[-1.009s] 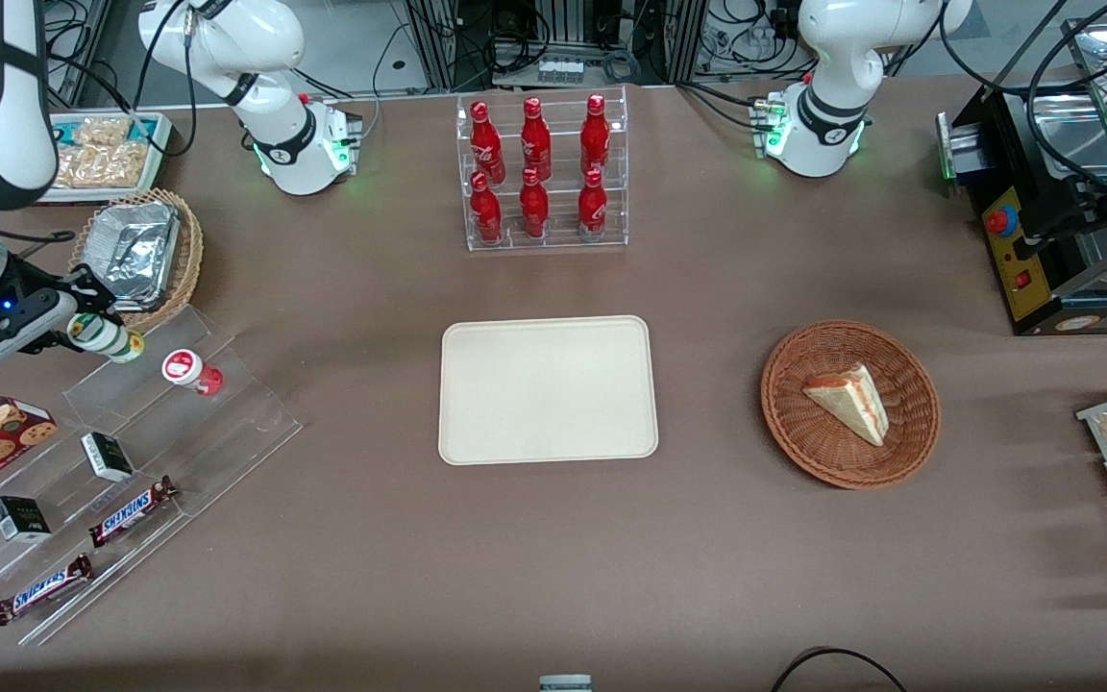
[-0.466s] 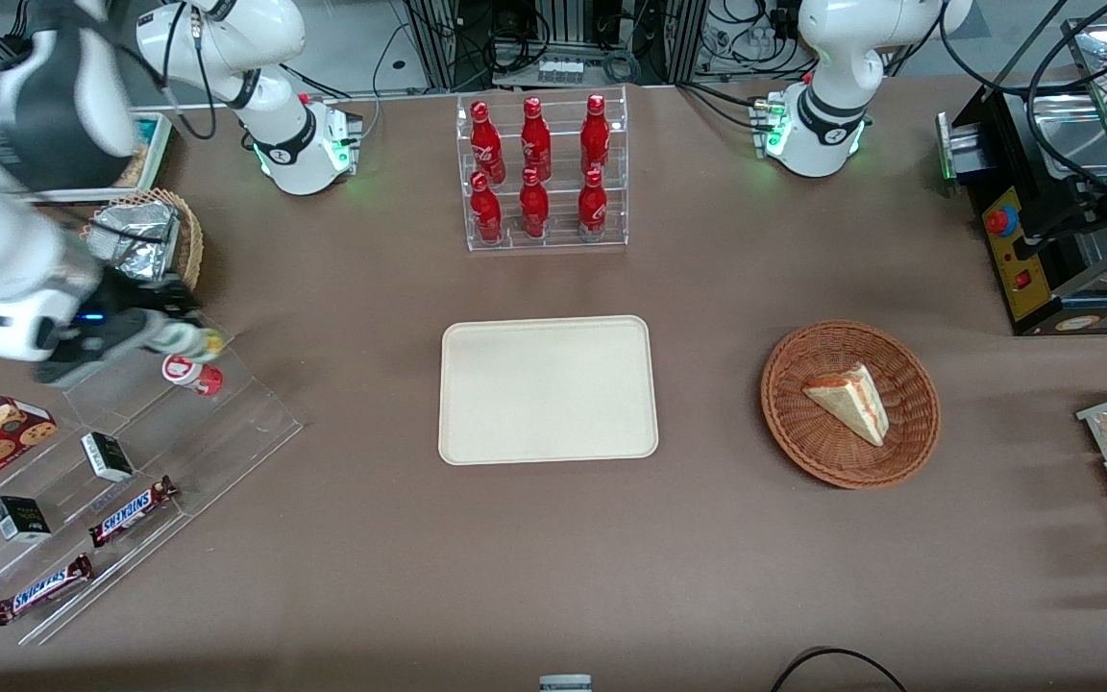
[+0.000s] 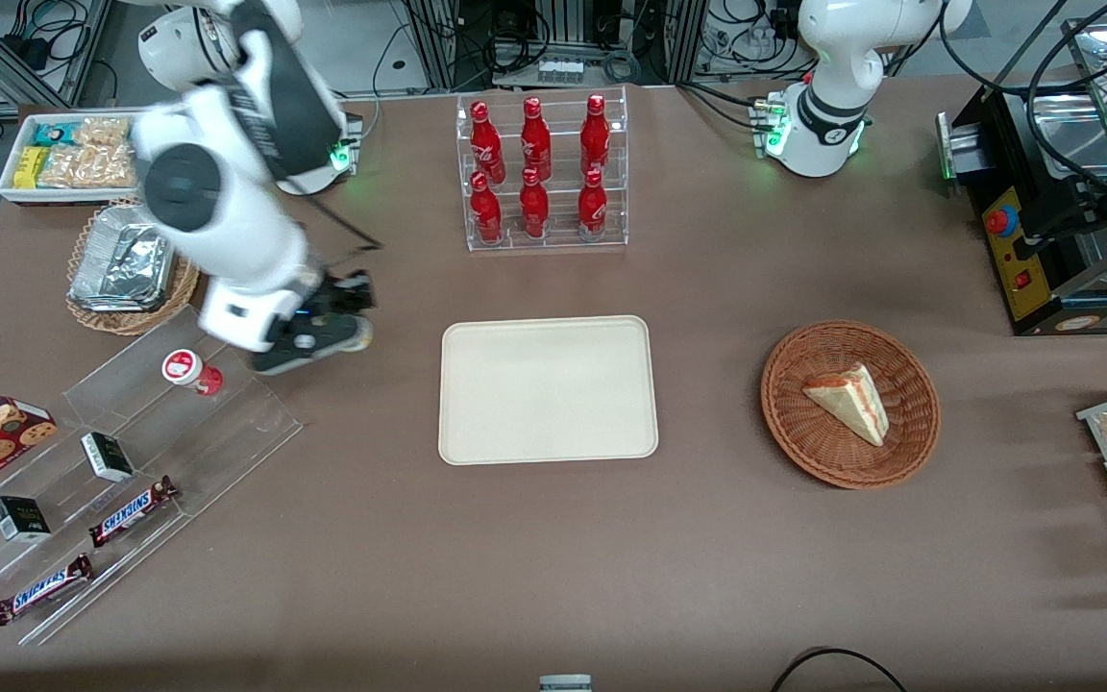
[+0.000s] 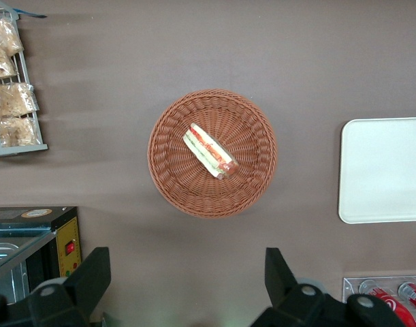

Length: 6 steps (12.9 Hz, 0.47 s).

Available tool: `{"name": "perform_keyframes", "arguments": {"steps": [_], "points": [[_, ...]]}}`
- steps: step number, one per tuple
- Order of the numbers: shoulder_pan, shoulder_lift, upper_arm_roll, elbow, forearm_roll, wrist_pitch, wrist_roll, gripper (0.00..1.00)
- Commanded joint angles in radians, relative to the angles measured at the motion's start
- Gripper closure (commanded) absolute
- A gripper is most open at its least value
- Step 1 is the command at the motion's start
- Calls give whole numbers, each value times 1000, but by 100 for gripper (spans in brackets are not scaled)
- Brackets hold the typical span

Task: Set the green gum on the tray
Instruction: 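Lift the gum jar and carry it toward the cream tray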

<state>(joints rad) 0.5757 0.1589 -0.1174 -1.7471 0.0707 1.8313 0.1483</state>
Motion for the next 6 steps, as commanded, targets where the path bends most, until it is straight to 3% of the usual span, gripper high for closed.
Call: {"name": "perform_keyframes", "arguments": {"steps": [1,6], "points": [[71,123,-15,63,64,95,123,100],[214,319,-16,80,60,339,364,100]]}}
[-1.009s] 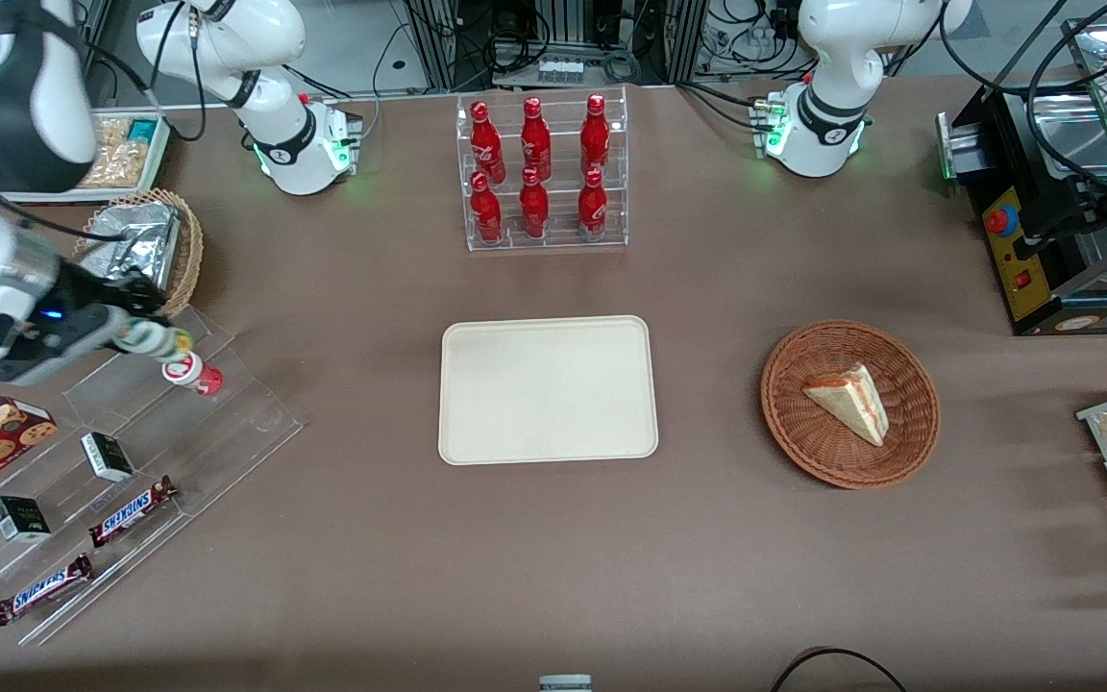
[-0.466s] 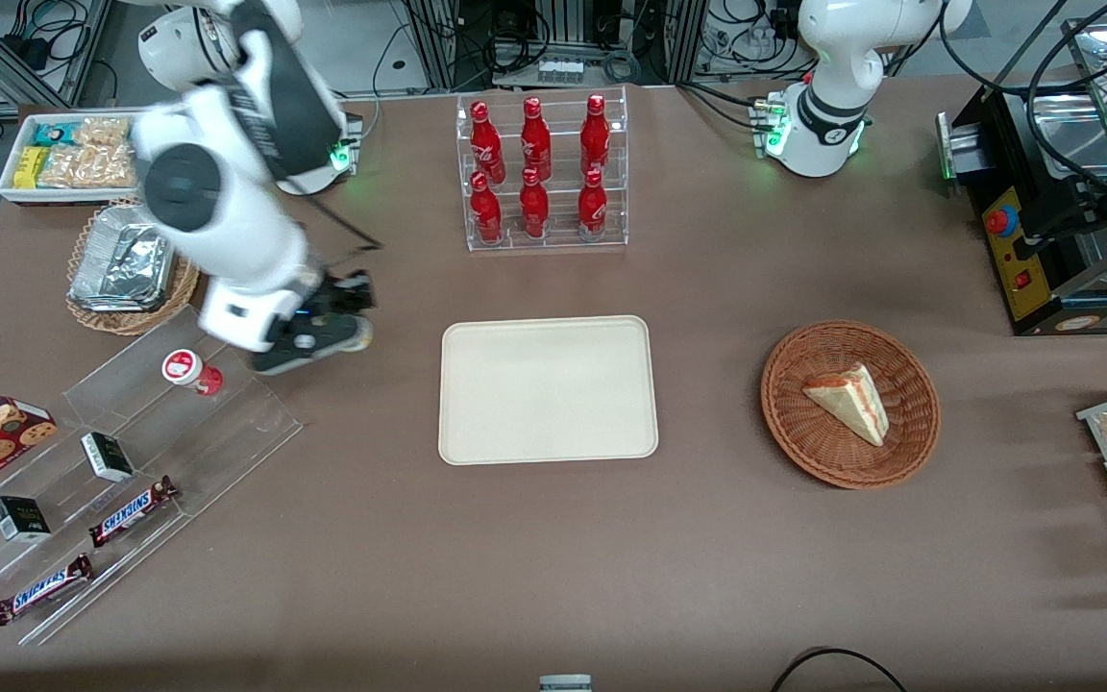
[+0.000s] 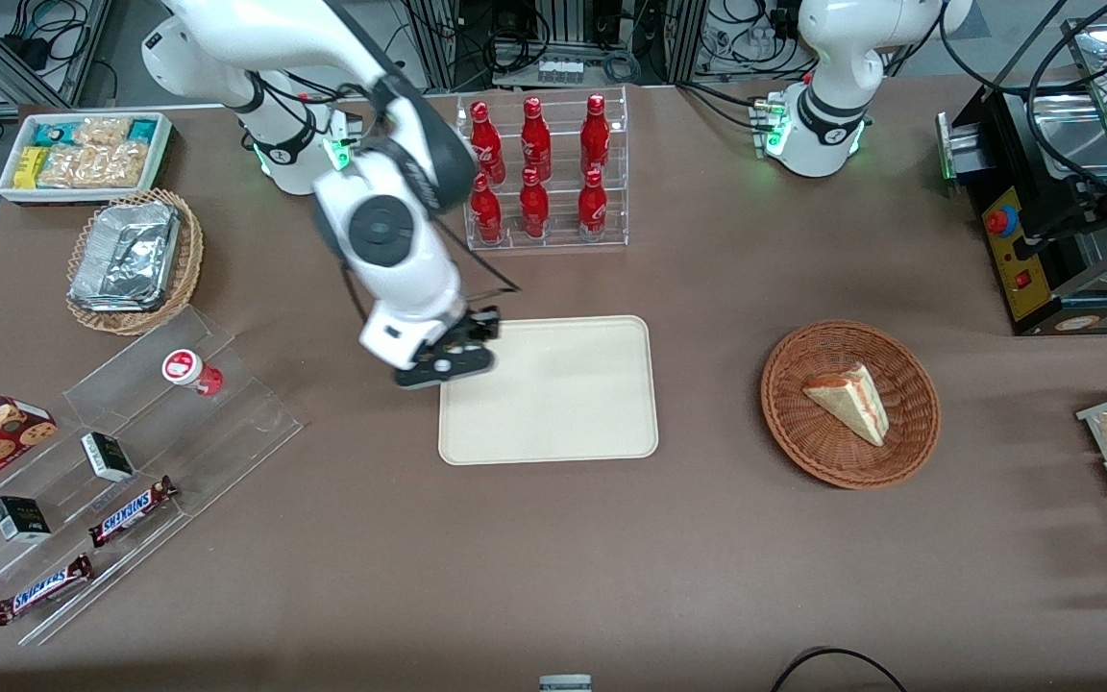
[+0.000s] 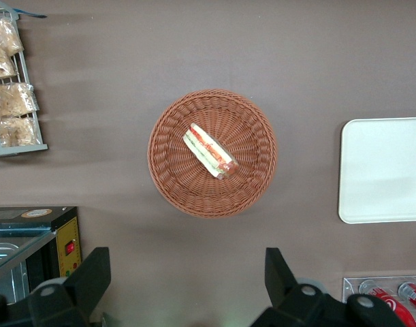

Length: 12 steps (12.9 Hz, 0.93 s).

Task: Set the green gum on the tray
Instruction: 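Lower the gum jar onto the cream tray and open the right gripper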

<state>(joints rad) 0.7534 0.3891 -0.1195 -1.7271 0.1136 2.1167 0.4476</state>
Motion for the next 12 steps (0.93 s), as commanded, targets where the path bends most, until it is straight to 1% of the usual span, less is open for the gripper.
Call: {"name": "perform_keyframes", "arguments": {"steps": [1,5,12], "points": [[61,120,-14,63,14,90,101,100],[124,211,-15,70,8,209,201,100],[147,267,-15,78,15,265,212,100]]}}
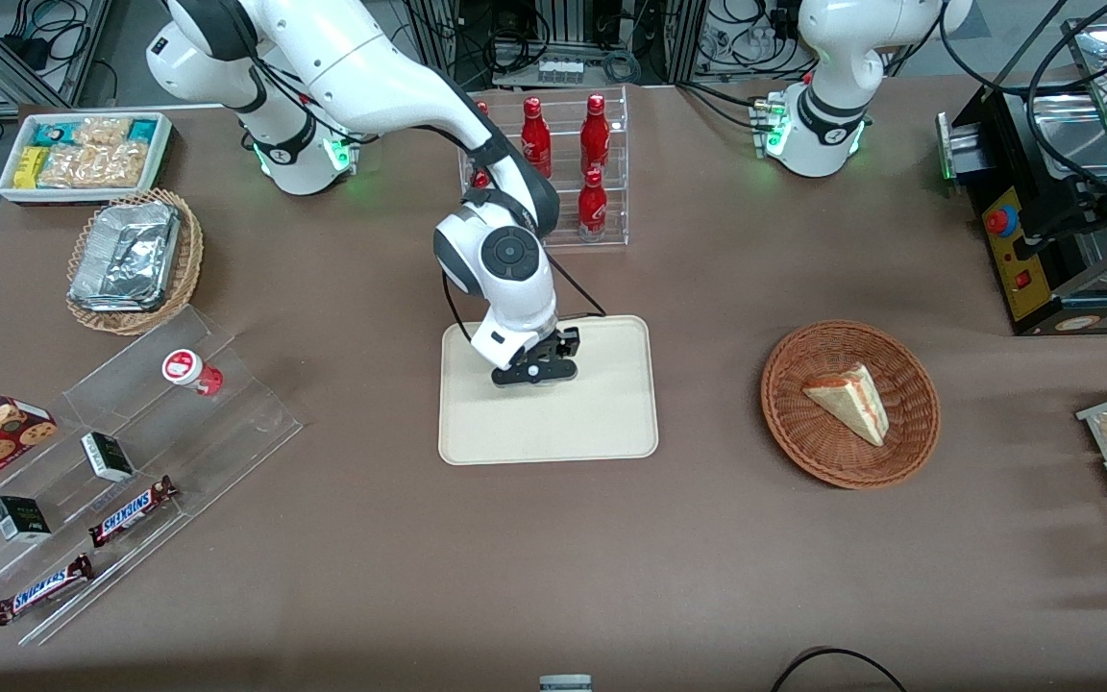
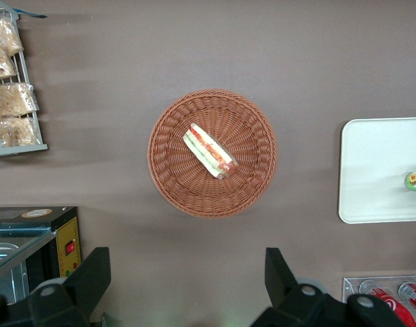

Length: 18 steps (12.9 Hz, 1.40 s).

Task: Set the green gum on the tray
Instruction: 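Lower the gum jar onto the cream tray and open the right gripper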

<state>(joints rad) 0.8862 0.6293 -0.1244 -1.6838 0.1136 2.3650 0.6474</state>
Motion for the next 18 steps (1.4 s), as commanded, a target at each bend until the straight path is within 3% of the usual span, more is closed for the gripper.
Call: {"name": "perform_keyframes", "arguments": {"steps": [1,2,4,5,6,10,18], "points": [[14,29,-9,35,15,20,12,100],[13,29,-11,35,17,22,12,93],[13,29,-11,35,15,23,12,41],[8,27,-11,35,18,23,11,33],[4,21,-11,35,20,23,11,6],[-25,-51,-21,23,18,-7,-6,2],[-280,-474,-20,-66,20,-497,-179,2]]}}
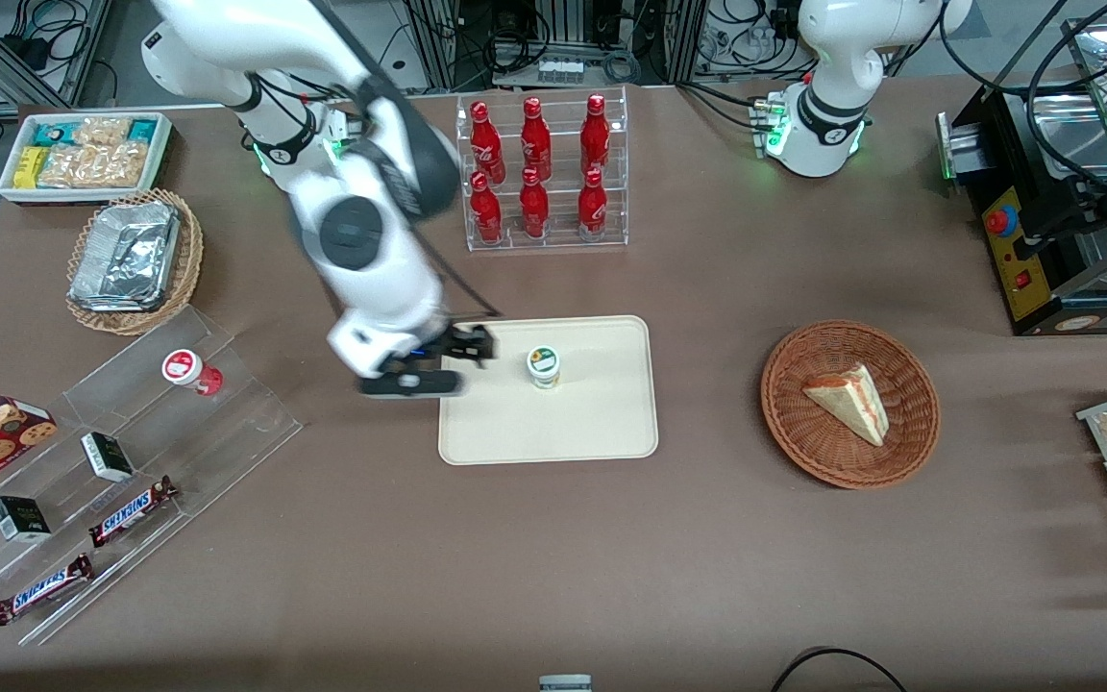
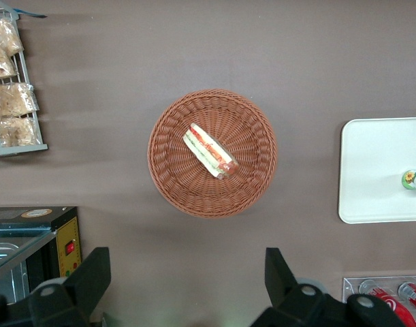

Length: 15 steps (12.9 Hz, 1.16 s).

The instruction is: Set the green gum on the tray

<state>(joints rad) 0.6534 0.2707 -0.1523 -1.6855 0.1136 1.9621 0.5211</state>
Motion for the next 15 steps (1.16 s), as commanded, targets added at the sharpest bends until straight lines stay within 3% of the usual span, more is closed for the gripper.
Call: {"name": "perform_keyframes", "arguments": {"steps": [1,5,7,10,15], "points": [[-79,-157,8,-65,20,-164,-85,2],[-252,-290,7,-72,6,-365,-258,2],[-348,-341,7,-89,-11,-402,-372,2],[-417,-369,7,-92,-81,-427,-469,2],[-552,-360,8,-79,-84,-434,-622,2]]}}
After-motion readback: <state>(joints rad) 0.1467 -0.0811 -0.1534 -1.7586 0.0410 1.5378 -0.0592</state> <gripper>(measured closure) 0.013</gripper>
